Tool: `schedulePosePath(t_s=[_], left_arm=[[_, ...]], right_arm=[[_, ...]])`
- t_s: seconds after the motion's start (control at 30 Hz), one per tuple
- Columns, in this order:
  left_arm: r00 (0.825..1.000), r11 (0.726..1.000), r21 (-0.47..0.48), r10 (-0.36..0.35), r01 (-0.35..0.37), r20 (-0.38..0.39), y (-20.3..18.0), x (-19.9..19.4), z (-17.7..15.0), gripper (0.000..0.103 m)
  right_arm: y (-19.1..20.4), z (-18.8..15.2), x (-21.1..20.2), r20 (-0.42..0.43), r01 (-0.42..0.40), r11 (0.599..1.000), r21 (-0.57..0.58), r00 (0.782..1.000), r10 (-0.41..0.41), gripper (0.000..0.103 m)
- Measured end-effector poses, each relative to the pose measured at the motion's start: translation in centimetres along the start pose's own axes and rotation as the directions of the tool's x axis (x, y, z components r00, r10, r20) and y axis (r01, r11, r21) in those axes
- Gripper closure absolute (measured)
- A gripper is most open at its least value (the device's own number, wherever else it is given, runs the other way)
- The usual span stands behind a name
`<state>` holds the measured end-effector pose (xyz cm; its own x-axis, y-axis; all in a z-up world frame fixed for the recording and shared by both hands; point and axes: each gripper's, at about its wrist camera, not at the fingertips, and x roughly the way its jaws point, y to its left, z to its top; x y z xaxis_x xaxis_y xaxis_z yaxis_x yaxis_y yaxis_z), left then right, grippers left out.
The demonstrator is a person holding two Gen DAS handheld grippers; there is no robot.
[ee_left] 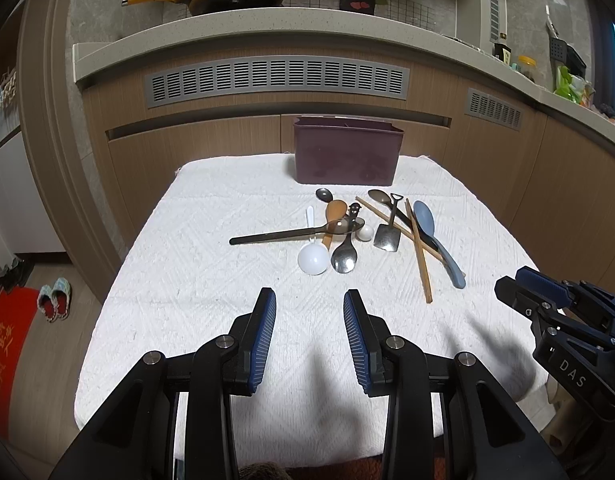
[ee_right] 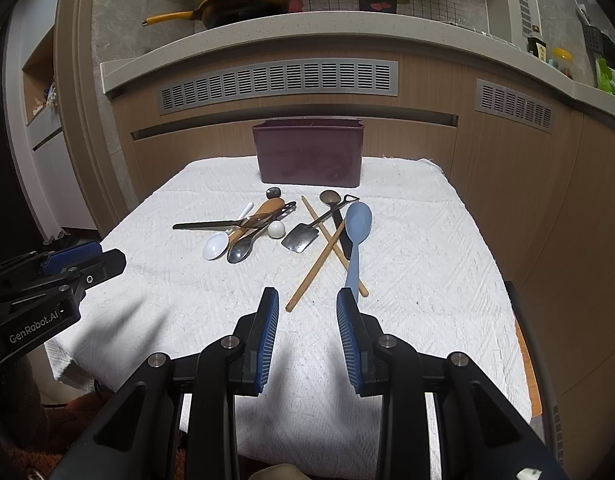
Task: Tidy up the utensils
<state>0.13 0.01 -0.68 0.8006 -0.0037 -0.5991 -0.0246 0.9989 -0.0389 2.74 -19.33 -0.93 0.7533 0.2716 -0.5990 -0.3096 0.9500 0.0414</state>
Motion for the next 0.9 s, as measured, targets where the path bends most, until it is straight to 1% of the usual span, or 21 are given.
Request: schedulePosePath(t_s=[0.9], left_arm=[[1.000, 1.000, -0.003, 0.002, -0.002, -0.016, -0.01, 0.41, -0.53, 0.067]], right_arm=[[0.05, -0.11, 0.05, -0.006, 0.002, 1.000, 0.005, 1.000, -0.002, 0.074]])
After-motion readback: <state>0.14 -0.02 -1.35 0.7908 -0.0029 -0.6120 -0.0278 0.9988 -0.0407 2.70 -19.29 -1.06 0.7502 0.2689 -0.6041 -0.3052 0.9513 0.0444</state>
